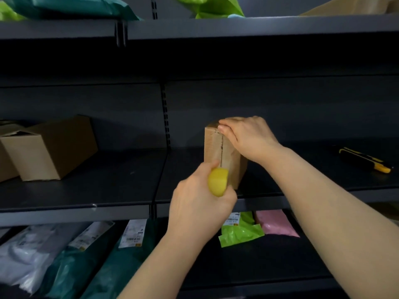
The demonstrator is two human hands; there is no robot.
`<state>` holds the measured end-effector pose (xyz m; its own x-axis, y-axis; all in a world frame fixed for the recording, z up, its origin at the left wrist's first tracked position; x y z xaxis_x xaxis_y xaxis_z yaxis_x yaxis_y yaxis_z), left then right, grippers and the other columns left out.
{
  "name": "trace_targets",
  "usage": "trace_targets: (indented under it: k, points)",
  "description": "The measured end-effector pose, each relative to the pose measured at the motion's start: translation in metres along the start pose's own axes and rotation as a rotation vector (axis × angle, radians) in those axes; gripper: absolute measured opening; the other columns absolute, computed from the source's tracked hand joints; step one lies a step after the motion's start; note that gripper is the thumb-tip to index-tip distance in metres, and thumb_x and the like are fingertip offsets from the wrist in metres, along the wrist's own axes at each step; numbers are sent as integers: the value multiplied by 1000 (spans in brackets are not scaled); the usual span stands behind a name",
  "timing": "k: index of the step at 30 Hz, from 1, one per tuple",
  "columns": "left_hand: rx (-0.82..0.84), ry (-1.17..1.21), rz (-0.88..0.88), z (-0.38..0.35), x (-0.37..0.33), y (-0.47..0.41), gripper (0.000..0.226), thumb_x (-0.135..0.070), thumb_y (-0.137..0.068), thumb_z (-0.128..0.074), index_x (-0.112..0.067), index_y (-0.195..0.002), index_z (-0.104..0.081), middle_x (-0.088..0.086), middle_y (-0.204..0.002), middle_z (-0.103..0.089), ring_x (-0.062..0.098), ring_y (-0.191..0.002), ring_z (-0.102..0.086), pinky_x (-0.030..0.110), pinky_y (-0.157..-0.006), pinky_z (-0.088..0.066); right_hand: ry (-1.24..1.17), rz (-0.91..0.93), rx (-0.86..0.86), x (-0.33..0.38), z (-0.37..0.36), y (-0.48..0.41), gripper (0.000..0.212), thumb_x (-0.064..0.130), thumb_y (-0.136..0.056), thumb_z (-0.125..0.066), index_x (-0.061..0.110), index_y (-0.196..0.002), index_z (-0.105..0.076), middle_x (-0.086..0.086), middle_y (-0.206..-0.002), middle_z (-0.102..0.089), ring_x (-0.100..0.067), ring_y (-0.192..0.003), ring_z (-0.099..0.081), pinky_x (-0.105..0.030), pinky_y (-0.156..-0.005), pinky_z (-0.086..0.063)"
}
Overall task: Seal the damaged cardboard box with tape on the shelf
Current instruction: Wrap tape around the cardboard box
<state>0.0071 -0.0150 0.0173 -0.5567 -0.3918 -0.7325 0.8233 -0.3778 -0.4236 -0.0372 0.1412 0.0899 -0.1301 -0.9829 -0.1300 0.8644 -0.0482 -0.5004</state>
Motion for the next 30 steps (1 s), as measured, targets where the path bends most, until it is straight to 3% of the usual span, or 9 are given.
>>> trace_targets:
  k: [2,5,7,14,20,26,30]
  points:
    - [-42,60,-31,15,-6,2,40,-48,-79,-70,-45,-117,-58,-17,-79,-66,1,-73,-64,31,-67,-58,77,8,-60,-1,7,5,49,42,-105,-20,22,-139,-50,-2,-138,-57,-24,-120,-56,-39,-96,-41]
    - [-38,143,-59,26,-17,6,36,-47,-75,-74,-46,-108,-60,-31,-89,-61,-3,-73,-63,30,-60,-58,76,24,-126,-7,26,11,48,43,-104,-21,25,-123,-62,-2,-109,-70,-27,-99,-63,-38,-82,-45]
    - [-28,135,-60,20,-18,6,37,-47,-75,-75,-46,-108,-58,-24,-84,-63,-4,-71,-62,29,-59,-58,-30,6,-104,-15,31,8,50,44,-104,-23,21,-111,-67,-3,-98,-70,-27,-93,-63,-37,-80,-43]
    - [-19,44,-65,-9,-15,5,36,-44,-84,-67,-47,-114,-49,-7,-71,-63,11,-57,-62,33,-51,-54,-250,-134,-2,-38,23,-3,58,56,-100,-24,19,-106,-69,-4,-94,-71,-23,-86,-63,-43,-84,-50]
    - [29,-56,-83,-12,-1,29,49,-46,-82,-66,-49,-127,-47,-13,-79,-66,6,-70,-64,31,-66,-56,-347,-189,54,-52,22,-6,59,55,-100,-30,11,-111,-69,-8,-98,-70,-23,-87,-63,-35,-77,-46]
    - [18,3,-77,-12,2,32,50,-45,-82,-68,-51,-127,-46,-16,-83,-65,1,-75,-64,26,-65,-56,-445,-187,75,-55,17,-15,45,54,-100,-35,28,-120,-65,8,-109,-63,-12,-96,-53,-29,-79,-38]
    - [114,-97,-33,-33,0,27,55,-44,-87,-60,-49,-137,-39,-14,-82,-64,6,-77,-63,24,-70,-53,-595,-221,16,-65,11,-18,28,51,-98,-43,32,-102,-63,14,-98,-59,-12,-94,-56,-29,-75,-40]
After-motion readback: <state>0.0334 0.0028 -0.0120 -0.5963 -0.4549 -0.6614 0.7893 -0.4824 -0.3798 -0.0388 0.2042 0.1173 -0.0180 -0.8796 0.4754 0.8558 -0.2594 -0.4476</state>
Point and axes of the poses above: each hand's wrist, its own y-axis away from the middle knuckle, its own z-axis out of the back of the hand, x = y × z, the point moved 8 cm from there along -y, towards the middle knuckle
